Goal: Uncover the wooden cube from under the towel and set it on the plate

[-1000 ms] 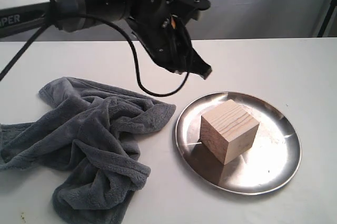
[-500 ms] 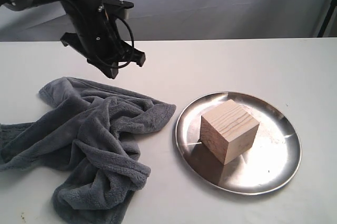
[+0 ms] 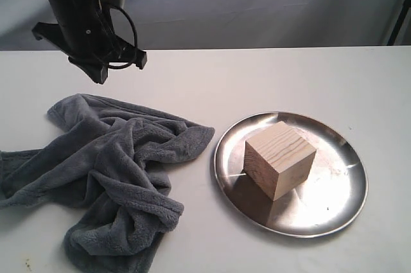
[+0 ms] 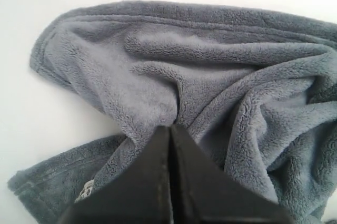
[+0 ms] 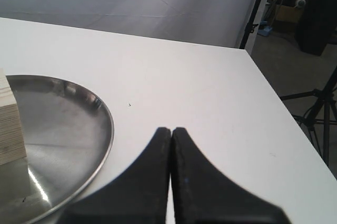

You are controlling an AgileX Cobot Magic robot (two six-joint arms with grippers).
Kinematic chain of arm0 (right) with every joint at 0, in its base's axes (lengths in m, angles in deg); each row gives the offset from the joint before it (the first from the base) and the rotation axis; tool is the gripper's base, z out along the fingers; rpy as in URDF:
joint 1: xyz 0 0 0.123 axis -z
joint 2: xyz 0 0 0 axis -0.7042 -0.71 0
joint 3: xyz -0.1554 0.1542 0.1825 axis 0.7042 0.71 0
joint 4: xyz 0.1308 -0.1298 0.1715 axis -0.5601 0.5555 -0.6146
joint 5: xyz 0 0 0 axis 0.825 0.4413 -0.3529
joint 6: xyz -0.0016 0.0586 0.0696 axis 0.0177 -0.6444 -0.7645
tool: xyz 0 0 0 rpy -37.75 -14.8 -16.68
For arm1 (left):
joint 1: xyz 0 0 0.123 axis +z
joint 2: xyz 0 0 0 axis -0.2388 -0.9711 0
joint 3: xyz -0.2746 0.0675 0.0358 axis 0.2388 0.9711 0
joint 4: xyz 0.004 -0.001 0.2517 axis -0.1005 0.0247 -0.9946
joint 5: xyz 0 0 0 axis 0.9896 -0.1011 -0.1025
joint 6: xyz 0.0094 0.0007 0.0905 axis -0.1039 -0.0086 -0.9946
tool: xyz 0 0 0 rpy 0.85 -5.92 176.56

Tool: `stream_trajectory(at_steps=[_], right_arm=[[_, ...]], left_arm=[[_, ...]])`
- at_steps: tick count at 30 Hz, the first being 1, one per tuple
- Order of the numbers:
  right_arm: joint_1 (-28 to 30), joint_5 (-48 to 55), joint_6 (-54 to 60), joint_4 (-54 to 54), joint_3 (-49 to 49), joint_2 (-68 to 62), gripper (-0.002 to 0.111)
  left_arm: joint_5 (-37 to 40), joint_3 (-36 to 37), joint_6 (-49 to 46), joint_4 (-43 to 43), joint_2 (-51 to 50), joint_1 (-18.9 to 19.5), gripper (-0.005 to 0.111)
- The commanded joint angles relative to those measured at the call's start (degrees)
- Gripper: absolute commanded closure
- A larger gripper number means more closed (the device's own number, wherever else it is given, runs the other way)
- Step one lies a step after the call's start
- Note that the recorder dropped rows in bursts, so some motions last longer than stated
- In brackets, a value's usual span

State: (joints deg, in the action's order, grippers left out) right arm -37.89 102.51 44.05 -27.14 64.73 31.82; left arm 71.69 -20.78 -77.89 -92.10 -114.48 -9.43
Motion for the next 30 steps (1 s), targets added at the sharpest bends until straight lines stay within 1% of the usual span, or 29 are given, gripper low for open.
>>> stream_trajectory(at_steps=[1, 3, 4, 5, 6, 7, 10, 11, 13, 16, 21, 26, 30], right_arm=[[-0.2, 0.0, -0.1, 0.3, 0.2, 0.2, 0.108], [-0.2, 0.0, -0.1, 0.3, 0.2, 0.2, 0.108], [-0.2, 0.0, -0.1, 0.3, 0.2, 0.2, 0.108], [-0.2, 0.0, -0.1, 0.3, 0.2, 0.2, 0.108], [-0.2, 0.0, -0.1, 0.3, 0.2, 0.2, 0.108], [-0.2, 0.0, -0.1, 0.3, 0.2, 0.2, 0.108], [-0.2, 0.0, -0.1, 0.3, 0.2, 0.2, 0.108], [-0.2, 0.0, -0.1, 0.3, 0.2, 0.2, 0.108], [-0.2, 0.0, -0.1, 0.3, 0.2, 0.2, 0.108], [-0.2, 0.0, -0.1, 0.3, 0.2, 0.2, 0.108], [-0.2, 0.0, -0.1, 0.3, 0.2, 0.2, 0.108], [-0.2, 0.0, -0.1, 0.3, 0.2, 0.2, 0.108], [-0.2, 0.0, -0.1, 0.3, 0.2, 0.2, 0.108]], left_arm=[[0.2, -0.1, 0.8, 1.3, 2.6, 2.4, 0.107], [0.2, 0.0, 0.7, 3.2, 3.2, 4.5, 0.107], [0.2, 0.7, 0.4, 5.3, 4.0, 6.9, 0.107], [0.2, 1.5, -0.1, 6.4, 4.7, 8.2, 0.107], [0.2, 3.9, -1.4, 7.2, 6.2, 10.5, 0.107], [0.2, 5.6, -1.4, 7.2, 7.3, 11.6, 0.107], [-5.3, 14.9, -1.1, 8.4, 13.9, 16.8, 0.107], [-6.2, 17.6, -1.3, 8.5, 15.8, 17.9, 0.107], [-9.8, 25.6, -2.7, 8.5, 21.5, 20.2, 0.107], [-14.5, 35.6, -1.7, 4.7, 29.5, 20.7, 0.107], [-24.2, 51.7, 3.2, 5.0, 43.5, 20.7, 0.107], [-25.0, 59.1, 5.3, 5.1, 54.0, 20.7, 0.107], [-25.0, 61.8, 5.2, 7.0, 63.5, 20.7, 0.107]])
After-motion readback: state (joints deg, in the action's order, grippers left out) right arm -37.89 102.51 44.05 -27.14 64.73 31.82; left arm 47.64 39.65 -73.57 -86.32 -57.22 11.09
